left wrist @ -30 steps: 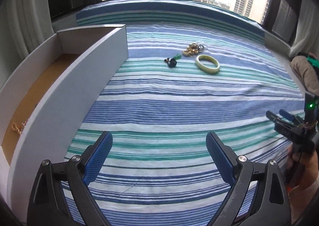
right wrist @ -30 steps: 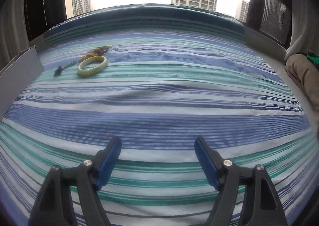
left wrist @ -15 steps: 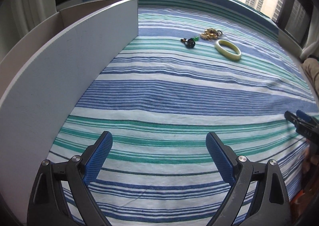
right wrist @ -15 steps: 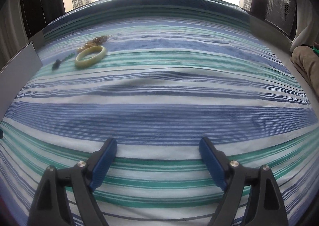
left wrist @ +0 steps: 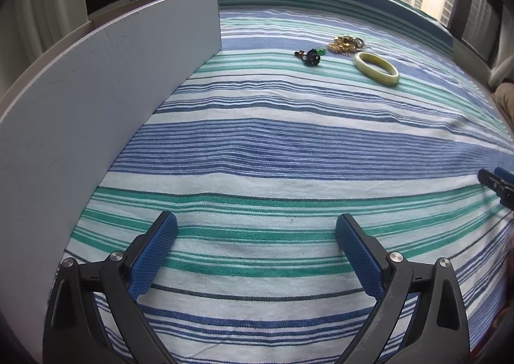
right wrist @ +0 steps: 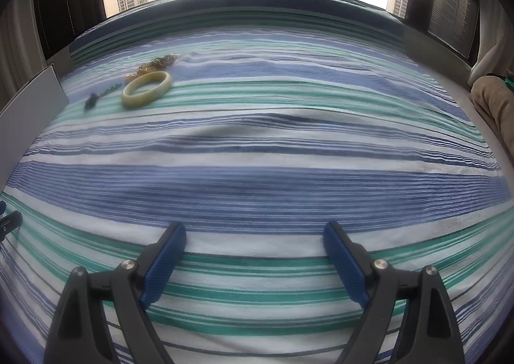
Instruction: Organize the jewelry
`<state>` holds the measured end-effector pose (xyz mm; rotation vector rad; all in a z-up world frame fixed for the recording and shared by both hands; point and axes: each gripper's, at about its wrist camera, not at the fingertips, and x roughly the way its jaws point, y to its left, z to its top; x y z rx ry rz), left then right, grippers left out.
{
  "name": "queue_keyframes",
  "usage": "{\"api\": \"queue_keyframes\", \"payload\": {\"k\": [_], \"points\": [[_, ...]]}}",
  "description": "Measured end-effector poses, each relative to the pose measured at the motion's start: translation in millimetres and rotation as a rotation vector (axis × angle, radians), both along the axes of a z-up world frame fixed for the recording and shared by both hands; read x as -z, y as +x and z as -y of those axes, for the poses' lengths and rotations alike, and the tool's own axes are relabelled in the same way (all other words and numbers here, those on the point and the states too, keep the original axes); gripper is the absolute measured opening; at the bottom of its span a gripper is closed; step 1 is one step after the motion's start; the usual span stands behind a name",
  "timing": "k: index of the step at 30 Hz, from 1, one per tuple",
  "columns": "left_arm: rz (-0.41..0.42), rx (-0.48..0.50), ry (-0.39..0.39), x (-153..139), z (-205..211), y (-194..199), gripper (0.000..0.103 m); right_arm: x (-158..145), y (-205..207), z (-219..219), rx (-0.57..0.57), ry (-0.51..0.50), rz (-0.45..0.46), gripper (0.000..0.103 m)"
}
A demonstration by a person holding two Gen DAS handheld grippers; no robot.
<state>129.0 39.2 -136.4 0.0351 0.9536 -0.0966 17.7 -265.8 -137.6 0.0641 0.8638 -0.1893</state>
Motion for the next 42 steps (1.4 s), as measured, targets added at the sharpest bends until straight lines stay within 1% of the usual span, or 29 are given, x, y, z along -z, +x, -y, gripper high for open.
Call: {"api": "queue_keyframes", "payload": {"k": [6,42], "points": [[0.0,0.0,0.006,1.0,1.7,0.0,0.103,0.0,0.0,0.1,0.0,0.0,0.0,0.089],[0.006,-0.002,0.007,1.6,1.5,-1.8,0.103,-0.3,-0.3,0.2,0.0,0.0,-0.001,0.089]]}}
